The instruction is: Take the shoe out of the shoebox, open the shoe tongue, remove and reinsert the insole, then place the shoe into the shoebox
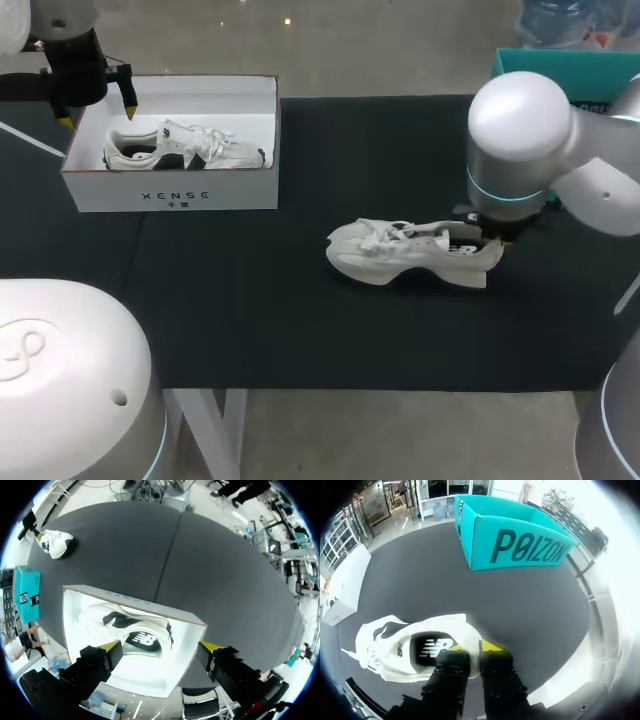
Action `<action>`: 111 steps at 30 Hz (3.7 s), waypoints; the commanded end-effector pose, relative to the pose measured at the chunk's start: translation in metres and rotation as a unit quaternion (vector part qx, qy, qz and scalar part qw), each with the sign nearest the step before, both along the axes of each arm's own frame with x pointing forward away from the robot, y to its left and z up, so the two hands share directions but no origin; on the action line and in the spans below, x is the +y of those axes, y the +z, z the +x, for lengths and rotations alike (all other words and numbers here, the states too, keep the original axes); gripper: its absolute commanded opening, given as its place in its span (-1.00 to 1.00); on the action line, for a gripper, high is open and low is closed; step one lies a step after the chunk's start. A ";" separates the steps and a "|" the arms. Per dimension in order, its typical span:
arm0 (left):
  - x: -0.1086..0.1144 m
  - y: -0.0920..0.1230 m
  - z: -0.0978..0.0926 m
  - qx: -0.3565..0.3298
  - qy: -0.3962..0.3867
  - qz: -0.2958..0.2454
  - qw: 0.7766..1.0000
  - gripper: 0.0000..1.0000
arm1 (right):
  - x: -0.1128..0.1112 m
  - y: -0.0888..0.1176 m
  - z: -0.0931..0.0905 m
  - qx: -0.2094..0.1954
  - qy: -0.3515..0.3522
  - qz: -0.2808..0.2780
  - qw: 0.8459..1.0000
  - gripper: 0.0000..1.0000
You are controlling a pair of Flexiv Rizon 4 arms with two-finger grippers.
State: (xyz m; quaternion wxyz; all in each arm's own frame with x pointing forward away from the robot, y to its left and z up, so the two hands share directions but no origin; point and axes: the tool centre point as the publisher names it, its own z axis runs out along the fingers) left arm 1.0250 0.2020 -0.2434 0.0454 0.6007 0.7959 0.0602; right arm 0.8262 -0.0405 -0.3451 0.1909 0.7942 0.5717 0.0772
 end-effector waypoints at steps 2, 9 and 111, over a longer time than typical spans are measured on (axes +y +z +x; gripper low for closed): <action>0.000 0.000 -0.001 -0.001 0.000 0.001 1.000 1.00 | 0.002 -0.012 0.013 0.010 0.000 -0.004 1.000 -1.00; 0.000 0.000 -0.001 -0.001 0.000 0.001 1.000 1.00 | 0.001 -0.016 0.015 0.021 0.009 -0.004 1.000 -0.77; 0.000 0.000 -0.001 -0.001 0.000 0.001 1.000 1.00 | -0.084 0.061 -0.001 -0.310 0.871 0.231 0.304 1.00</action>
